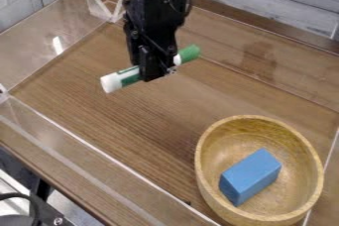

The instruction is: Put the green marker in the brown bowl

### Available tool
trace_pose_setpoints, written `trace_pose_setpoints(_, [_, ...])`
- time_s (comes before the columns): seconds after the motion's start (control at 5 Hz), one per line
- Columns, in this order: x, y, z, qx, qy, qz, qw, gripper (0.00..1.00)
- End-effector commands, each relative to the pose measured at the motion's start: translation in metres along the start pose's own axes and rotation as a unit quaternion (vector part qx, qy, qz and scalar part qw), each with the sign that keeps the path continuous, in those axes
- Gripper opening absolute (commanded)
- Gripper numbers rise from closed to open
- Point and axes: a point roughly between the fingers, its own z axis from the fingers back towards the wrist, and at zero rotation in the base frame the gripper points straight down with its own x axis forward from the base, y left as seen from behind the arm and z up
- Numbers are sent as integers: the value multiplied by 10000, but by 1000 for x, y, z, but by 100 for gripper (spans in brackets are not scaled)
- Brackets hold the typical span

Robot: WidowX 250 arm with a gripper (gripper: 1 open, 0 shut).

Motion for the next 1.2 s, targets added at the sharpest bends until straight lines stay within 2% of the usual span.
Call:
trace_pose_setpoints(0.0, [2,8,11,211,-262,89,9994,0])
trace_pose_setpoints(1.0, [1,3,13,473,-520,333,9970,0])
